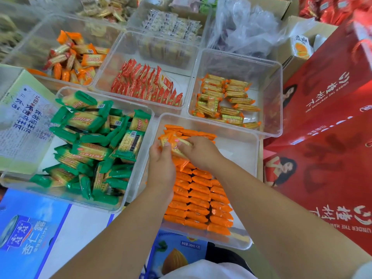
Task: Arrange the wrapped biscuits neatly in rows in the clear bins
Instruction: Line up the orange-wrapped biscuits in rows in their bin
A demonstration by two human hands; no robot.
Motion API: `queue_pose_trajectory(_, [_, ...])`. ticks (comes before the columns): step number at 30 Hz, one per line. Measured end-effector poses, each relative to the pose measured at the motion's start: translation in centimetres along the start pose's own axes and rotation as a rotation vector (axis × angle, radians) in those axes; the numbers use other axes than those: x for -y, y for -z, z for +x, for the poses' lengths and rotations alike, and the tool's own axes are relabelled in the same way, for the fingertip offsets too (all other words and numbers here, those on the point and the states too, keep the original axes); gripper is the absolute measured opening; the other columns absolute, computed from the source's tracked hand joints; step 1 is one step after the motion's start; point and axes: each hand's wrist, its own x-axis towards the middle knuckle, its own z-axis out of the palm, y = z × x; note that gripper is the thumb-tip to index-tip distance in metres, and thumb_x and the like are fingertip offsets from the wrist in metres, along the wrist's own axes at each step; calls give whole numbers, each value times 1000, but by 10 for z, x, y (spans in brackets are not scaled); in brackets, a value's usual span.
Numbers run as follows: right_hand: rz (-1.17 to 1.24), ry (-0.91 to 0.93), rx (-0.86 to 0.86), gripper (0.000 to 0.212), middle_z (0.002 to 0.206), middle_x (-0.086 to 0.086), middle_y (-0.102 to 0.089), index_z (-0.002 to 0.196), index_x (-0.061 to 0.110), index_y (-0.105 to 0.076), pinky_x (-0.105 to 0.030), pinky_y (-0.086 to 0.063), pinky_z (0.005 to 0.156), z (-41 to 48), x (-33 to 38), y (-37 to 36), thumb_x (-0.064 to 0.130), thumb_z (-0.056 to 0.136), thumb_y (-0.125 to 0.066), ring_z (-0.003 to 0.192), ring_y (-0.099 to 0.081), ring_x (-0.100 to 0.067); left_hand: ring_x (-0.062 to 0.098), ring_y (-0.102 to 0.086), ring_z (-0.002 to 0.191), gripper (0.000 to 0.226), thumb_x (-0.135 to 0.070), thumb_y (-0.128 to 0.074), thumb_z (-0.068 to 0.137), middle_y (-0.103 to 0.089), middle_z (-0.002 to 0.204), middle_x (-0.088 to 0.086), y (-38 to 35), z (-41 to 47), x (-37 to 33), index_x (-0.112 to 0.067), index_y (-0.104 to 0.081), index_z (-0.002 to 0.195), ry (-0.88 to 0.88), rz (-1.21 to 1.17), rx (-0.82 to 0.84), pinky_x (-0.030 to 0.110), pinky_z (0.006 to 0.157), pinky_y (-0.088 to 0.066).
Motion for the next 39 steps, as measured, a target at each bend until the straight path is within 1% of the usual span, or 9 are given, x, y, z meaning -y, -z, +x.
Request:
queue_pose_trajectory(4, [258, -16, -86, 43, 97, -4, -69, 103, 16, -71, -43, -52, 77, -24, 9, -4, 54, 97, -53, 89, -63, -23, 3, -58, 108, 55, -40, -61, 99, -58, 117, -18, 10, -2, 2, -39, -39, 149, 19, -29, -2, 30, 83, -46])
queue_pose_trajectory(9, [620, -45, -127, 30, 121, 3, -65, 125, 24, -66, -39, -52, 91, -64, 8, -23, 32, 101, -50, 108, -62, -14, 13, -73, 99, 39, -22, -72, 91, -75, 112, -1, 29, -16, 9, -28, -62, 129, 29, -125, 105, 25, 72, -54])
queue_pose_trajectory(13, [835, 22, -47, 37, 125, 22, -63, 136, 37, -58, -14, -52, 82, -96, -7, -38, 30, 99, -59, 111, -59, 8, 23, -72, 100, 54, -20, -80, 75, -74, 113, 12, 45, -29, 12, -8, -67, 126, 94, -213, 243, 33, 78, -54])
queue_pose_trajectory(17, [877, 55, -80, 43, 122, 22, -66, 127, 40, -59, -32, -59, 88, -117, -15, -45, 35, 88, -77, 116, -62, -2, 26, -68, 104, 55, -27, -73, 78, -70, 117, 16, 50, -39, 19, -7, -64, 129, 139, -195, 281, 39, 86, -50])
queue_pose_trajectory(22, [782, 35, -108, 49, 131, 35, -53, 131, 61, -39, -24, -53, 95, -135, -8, -50, 58, 88, -64, 122, -53, 7, 27, -63, 124, 44, -38, -60, 93, -67, 132, 10, 33, -57, 26, -23, -63, 135, 96, -113, 313, 49, 102, -47])
queue_pose_trajectory(26, [789, 33, 58, 54, 165, -8, -18, 158, 31, -12, -56, -18, 122, -141, 7, -49, 43, 108, -31, 152, -20, -28, 34, -31, 150, 69, -73, -45, 89, -35, 163, 2, 12, -73, 36, -49, -33, 153, 125, 139, 300, 67, 116, -28])
queue_pose_trajectory(30, [694, 38, -105, 69, 137, 35, -44, 146, 55, -35, -25, -44, 105, -142, -28, -39, 51, 87, -71, 129, -42, 12, 22, -65, 122, 55, -50, -58, 91, -69, 131, 7, 23, -66, 34, -22, -60, 137, 232, -225, 319, 45, 102, -50])
queue_pose_trajectory(35, [805, 79, -279, 102, 117, 23, -62, 152, 45, -25, -13, -50, 83, -142, -37, -39, 39, 73, -89, 110, -62, -1, 27, -63, 125, 61, -53, -53, 90, -67, 132, 12, 10, -71, 28, -15, -60, 138, 274, -346, 339, 50, 114, -39])
queue_pose_trajectory(39, [856, 73, -411, 70, 120, 22, -62, 131, 46, -51, -19, -56, 82, -139, -38, -37, 38, 72, -88, 110, -64, -2, 19, -62, 127, 53, -55, -38, 101, -67, 134, 5, 2, -76, 26, -23, -64, 135, 278, -206, 484, 46, 114, -37])
